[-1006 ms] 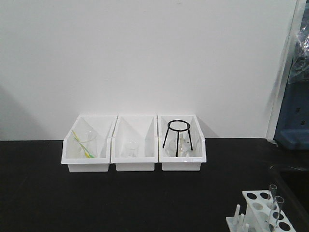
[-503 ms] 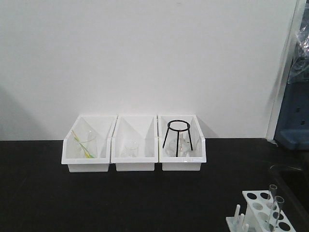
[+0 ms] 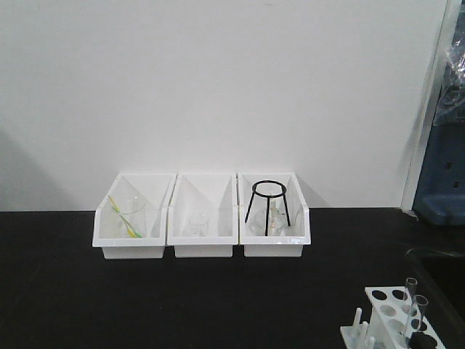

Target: Flip and reinsert test tube from rack

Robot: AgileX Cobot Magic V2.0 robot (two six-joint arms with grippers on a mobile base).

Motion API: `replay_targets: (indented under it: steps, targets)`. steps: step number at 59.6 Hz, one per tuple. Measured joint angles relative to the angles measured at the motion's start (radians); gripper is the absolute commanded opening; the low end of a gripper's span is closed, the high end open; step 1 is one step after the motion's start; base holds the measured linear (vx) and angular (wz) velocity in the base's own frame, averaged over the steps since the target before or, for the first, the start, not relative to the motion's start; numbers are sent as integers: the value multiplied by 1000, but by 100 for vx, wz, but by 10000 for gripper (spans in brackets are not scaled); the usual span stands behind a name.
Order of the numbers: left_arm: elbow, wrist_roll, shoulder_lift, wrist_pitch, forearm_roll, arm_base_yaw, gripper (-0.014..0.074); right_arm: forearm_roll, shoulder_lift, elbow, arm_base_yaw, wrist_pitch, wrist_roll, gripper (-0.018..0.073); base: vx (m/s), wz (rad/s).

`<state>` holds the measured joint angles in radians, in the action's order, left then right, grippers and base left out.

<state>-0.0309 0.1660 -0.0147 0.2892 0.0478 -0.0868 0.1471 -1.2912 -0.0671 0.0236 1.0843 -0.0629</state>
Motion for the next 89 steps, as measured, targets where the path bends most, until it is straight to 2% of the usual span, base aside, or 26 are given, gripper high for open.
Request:
replay_targets:
  steps: [13,31,33,34,48,62,72,77,82,89]
  targets:
    - [0,0,0,0,0,0,-6,0,-230,-71,0,34,15,505,0,0]
    - [0,0,0,0,0,0,-6,1,-366,-212,0,43,16,479,0,0]
    - [0,0,0,0,0,0,-6,1,-378,-223,0,43,16,462,0,0]
    - [0,0,0,0,0,0,-6,1,-400,-242,0,46,16,372,0,0]
    - [0,0,0,0,0,0,-6,-1,-408,-247,0,48,16,-5,0,0]
    - [0,0,0,0,0,0,-6,-1,-405,-247,0,47,15,-12,0,0]
    - [0,0,0,0,0,0,-6,-1,-296,-251,0,28,4,-12,0,0]
    - [0,0,0,0,0,0,-6,2,-194,-282,0,-60,-28,-12,0,0]
    - [0,0,0,0,0,0,-6,2,-58,-337,0,-206,-68,-12,0,0]
    - [0,0,0,0,0,0,-6,3,95,-477,0,-504,-90,-12,0,0]
